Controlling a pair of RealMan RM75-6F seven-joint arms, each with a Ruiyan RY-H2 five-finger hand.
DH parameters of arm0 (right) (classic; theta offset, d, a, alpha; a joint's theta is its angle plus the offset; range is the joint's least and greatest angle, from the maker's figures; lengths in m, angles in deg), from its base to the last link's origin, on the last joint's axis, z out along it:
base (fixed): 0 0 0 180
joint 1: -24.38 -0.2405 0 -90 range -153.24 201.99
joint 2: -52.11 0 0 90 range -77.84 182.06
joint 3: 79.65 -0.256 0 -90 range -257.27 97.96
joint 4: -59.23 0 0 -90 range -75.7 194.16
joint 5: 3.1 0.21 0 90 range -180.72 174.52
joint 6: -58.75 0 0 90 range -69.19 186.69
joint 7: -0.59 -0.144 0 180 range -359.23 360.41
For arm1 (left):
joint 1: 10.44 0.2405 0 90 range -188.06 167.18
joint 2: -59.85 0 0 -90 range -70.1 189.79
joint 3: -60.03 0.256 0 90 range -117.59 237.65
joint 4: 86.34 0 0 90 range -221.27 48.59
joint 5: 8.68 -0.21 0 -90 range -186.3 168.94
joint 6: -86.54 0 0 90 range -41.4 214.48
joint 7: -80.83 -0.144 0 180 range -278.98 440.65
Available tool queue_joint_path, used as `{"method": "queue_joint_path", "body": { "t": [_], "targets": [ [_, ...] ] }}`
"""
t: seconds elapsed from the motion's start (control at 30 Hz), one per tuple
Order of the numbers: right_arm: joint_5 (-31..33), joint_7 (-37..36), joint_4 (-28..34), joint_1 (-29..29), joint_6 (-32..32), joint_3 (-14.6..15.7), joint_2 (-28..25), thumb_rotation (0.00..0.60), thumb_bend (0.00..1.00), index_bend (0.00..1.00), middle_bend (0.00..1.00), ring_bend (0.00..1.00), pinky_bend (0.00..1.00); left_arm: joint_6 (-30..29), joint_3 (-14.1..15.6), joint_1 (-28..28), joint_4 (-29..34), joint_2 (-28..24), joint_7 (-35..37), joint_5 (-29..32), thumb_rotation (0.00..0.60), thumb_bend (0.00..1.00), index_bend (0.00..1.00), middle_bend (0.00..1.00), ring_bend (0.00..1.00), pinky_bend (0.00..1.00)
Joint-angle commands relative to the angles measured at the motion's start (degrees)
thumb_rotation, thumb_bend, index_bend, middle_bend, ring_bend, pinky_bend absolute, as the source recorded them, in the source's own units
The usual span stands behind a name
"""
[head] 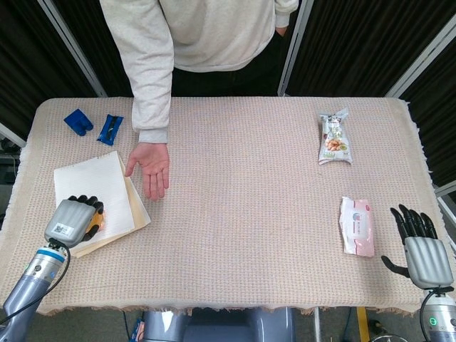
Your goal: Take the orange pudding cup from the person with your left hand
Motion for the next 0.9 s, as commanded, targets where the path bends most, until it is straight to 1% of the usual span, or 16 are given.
{"method": "queue_joint_path", "body": {
  "t": [0.03, 0.07, 0.1, 0.17, 0.2, 0.33, 0.43, 0.57, 0.63, 0.73, 0.8, 0.9],
  "targets": [
    [-0.05, -0.19, -0.06, 0.05, -0.11, -0.02, -0.07, 0.6, 0.12, 0.03, 0.0, 0.0, 0.0, 2.52, 0.53, -0.13, -1.52, 1.76, -1.32, 1.68, 0.6, 0.38, 0.39, 0.1, 0.17, 0.24],
    [-0.07, -0.24, -0.11, 0.06, -0.13, -0.01, -0.09, 0.6, 0.12, 0.03, 0.0, 0.0, 0.0, 3.04, 0.64, -0.2, -1.12, 1.59, -2.16, 2.46, 0.6, 0.33, 0.31, 0.03, 0.07, 0.17],
    [-0.08, -0.21, -0.14, 0.06, -0.11, 0.01, -0.1, 0.6, 0.12, 0.03, 0.0, 0.0, 0.0, 3.49, 0.73, -0.28, -0.57, 1.29, -2.92, 3.32, 0.6, 0.29, 0.24, 0.0, 0.01, 0.11],
    [-0.21, 0.05, -0.28, 0.01, -0.16, 0.0, -0.09, 0.6, 0.12, 0.03, 0.0, 0.0, 0.0, 3.96, 0.66, -0.48, 0.61, 0.74, -4.12, 4.71, 0.6, 0.26, 0.16, 0.0, 0.0, 0.05],
    [-0.4, 0.19, -0.33, 0.01, -0.27, 0.03, -0.04, 0.6, 0.12, 0.03, 0.0, 0.0, 0.0, 4.02, 0.43, -0.61, 1.36, 0.5, -4.54, 5.33, 0.6, 0.25, 0.15, 0.0, 0.0, 0.03],
    [-0.48, 0.22, -0.31, 0.1, -0.44, 0.07, 0.04, 0.6, 0.12, 0.03, 0.0, 0.0, 0.0, 3.04, -0.35, -0.48, 3.45, 0.03, -5.37, 6.59, 0.6, 0.23, 0.1, 0.0, 0.0, 0.01],
    [-0.32, 0.06, -0.29, 0.12, -0.38, 0.05, 0.05, 0.6, 0.12, 0.03, 0.0, 0.0, 0.0, 1.5, -0.79, 0.22, 4.86, -0.55, -4.48, 6.11, 0.6, 0.23, 0.09, 0.0, 0.0, 0.01],
    [-0.29, -0.1, -0.28, 0.06, -0.3, -0.02, 0.0, 0.6, 0.12, 0.03, 0.0, 0.0, 0.0, -3.94, -1.22, 2.77, 6.25, -1.49, -1.05, 1.69, 0.6, 0.23, 0.08, 0.0, 0.0, 0.0],
    [-0.39, -0.14, -0.29, -0.03, -0.21, -0.02, 0.07, 0.6, 0.12, 0.03, 0.0, 0.0, 0.0, -9.69, -1.0, 5.64, 5.78, -1.92, 2.17, -3.02, 0.6, 0.22, 0.07, 0.0, 0.0, 0.0],
    [-0.77, -0.08, -0.42, -0.18, -0.28, -0.03, 0.31, 0.6, 0.12, 0.03, 0.0, 0.0, 0.0, -18.86, 0.06, 10.77, 1.56, -1.35, 8.25, -10.4, 0.6, 0.21, 0.05, 0.0, 0.0, 0.0],
    [-1.06, -0.07, -0.51, -0.24, -0.35, 0.01, 0.44, 0.6, 0.12, 0.03, 0.0, 0.0, 0.0, -21.9, 0.89, 12.98, -0.83, -1.06, 10.23, -12.73, 0.6, 0.2, 0.02, 0.0, 0.0, 0.0],
    [-1.28, -0.05, -0.55, -0.26, -0.42, 0.06, 0.51, 0.6, 0.12, 0.03, 0.0, 0.0, 0.0, -24.89, 1.69, 15.53, -3.48, -0.37, 11.91, -14.97, 0.6, 0.2, 0.0, 0.0, 0.0, 0.0]
  ]
}}
